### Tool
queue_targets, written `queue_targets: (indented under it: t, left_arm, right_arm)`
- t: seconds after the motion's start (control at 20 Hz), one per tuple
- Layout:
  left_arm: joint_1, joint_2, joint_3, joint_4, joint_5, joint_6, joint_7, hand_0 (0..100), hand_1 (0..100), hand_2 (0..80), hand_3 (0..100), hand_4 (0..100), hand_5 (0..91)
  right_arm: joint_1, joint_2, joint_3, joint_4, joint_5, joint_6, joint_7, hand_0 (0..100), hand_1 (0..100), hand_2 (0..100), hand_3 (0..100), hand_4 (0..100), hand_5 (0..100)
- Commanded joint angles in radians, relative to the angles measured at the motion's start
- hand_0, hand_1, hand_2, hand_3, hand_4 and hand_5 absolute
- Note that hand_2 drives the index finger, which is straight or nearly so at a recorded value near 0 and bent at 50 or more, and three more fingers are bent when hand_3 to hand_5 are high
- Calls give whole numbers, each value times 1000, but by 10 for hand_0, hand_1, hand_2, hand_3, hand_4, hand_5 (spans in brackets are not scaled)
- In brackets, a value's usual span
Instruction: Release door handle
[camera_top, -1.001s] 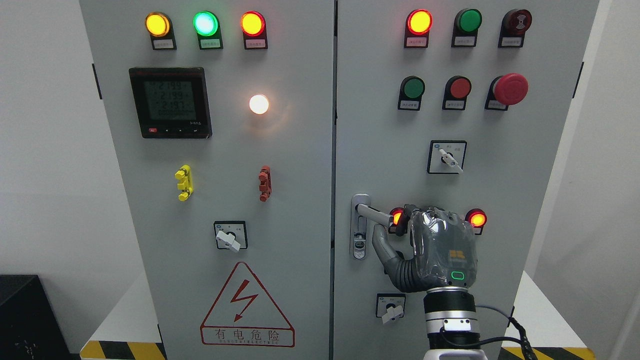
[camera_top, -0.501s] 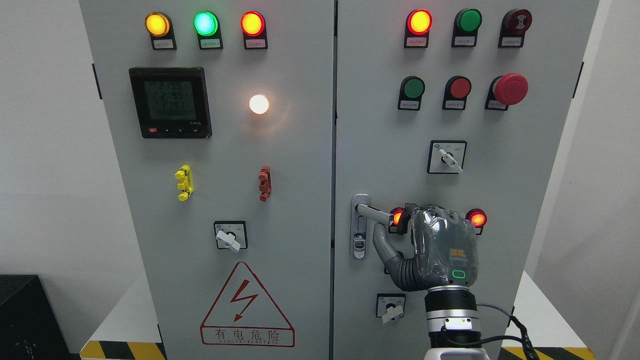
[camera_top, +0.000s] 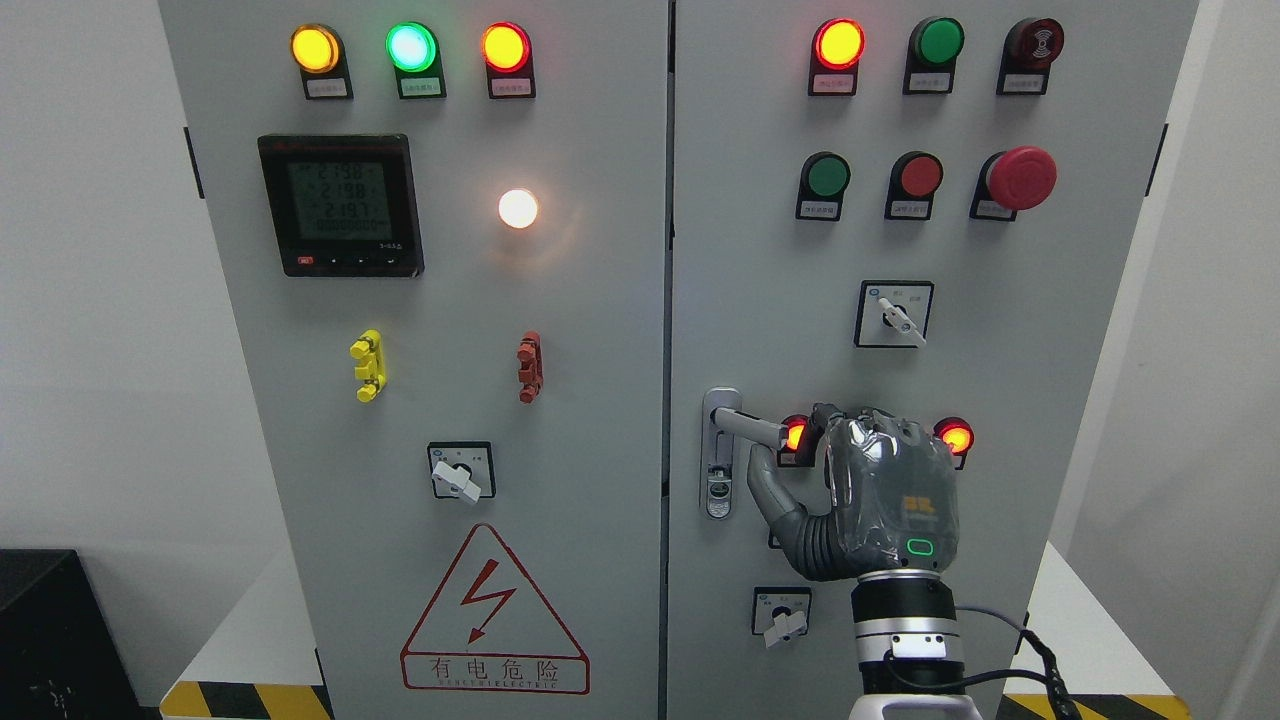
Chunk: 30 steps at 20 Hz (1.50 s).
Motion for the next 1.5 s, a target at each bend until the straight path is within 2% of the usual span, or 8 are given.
queue_targets:
  t: [0.0, 0.75, 1.2, 1.45]
  left_arm:
    - [0, 0, 0, 0, 0, 4, -1, 0, 0, 44, 110, 6, 0]
    - [0, -1, 0, 0, 0, 6, -1, 0, 0, 47, 111, 6, 0]
    - [0, -1, 0, 0, 0, 6, -1, 0, 0, 47, 112, 7, 0]
    - [0, 1, 0, 0, 0, 4, -1, 0, 0, 47, 112, 6, 0]
  right_arm:
    - [-3, -3, -3, -1, 0, -2, -4, 463, 400, 682, 952, 800, 782]
    - [8, -12, -2, -12, -2, -2, -3, 469, 399, 682, 951, 800, 782]
    - [48, -18, 6, -21, -31, -8, -12, 474, 399, 682, 948, 799, 774]
    - [88, -53, 3, -75, -32, -12, -26, 483, 402, 665, 937, 786, 768]
